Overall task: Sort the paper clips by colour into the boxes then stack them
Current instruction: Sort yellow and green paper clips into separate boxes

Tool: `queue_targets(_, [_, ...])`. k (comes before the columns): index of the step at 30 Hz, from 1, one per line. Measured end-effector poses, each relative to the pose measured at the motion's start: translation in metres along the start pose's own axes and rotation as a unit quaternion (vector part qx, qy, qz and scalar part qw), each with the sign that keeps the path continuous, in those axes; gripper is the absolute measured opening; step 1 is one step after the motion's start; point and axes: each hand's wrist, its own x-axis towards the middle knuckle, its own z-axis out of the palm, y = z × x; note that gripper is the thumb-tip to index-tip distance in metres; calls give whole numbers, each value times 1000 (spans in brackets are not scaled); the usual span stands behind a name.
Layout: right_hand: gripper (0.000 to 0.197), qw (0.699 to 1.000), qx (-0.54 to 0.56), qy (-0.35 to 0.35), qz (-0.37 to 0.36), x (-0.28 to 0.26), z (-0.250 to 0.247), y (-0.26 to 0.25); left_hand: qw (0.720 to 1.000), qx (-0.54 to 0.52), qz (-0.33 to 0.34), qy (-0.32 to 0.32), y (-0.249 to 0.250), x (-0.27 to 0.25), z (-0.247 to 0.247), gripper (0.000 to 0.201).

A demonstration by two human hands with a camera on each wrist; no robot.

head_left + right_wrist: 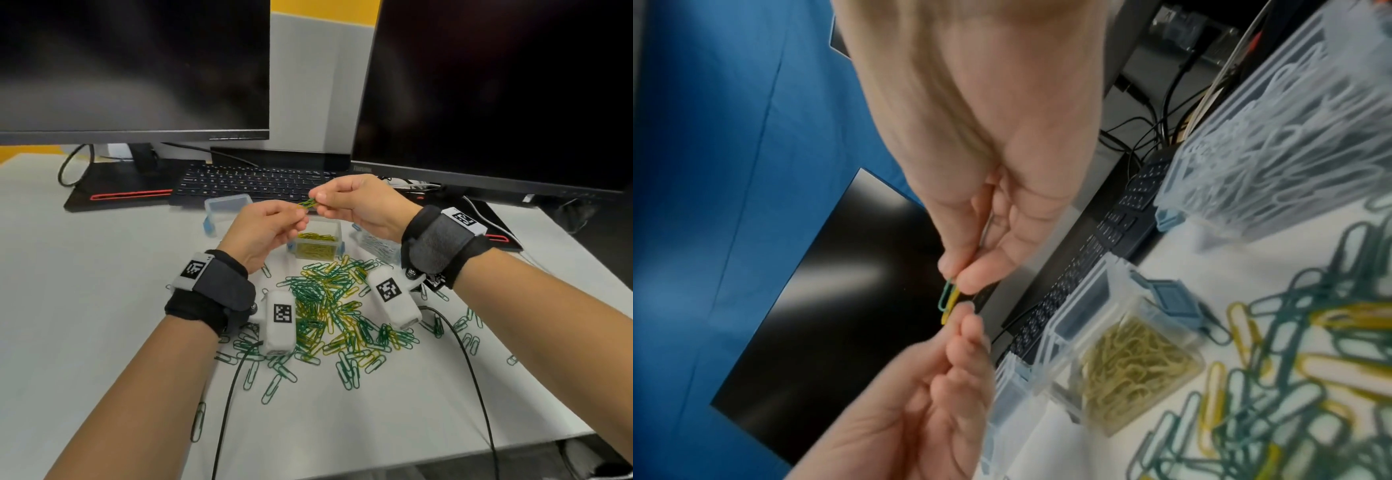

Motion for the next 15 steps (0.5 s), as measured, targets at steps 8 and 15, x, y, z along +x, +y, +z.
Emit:
queue_targets(8, [17,1000,9,8,-5,-3,1,6,999,-45,8,17,1,-1,1,10])
queue_targets(15, [11,998,-29,38,-33,-1,-1,4,999,-18,26,31,1,1,-3,10])
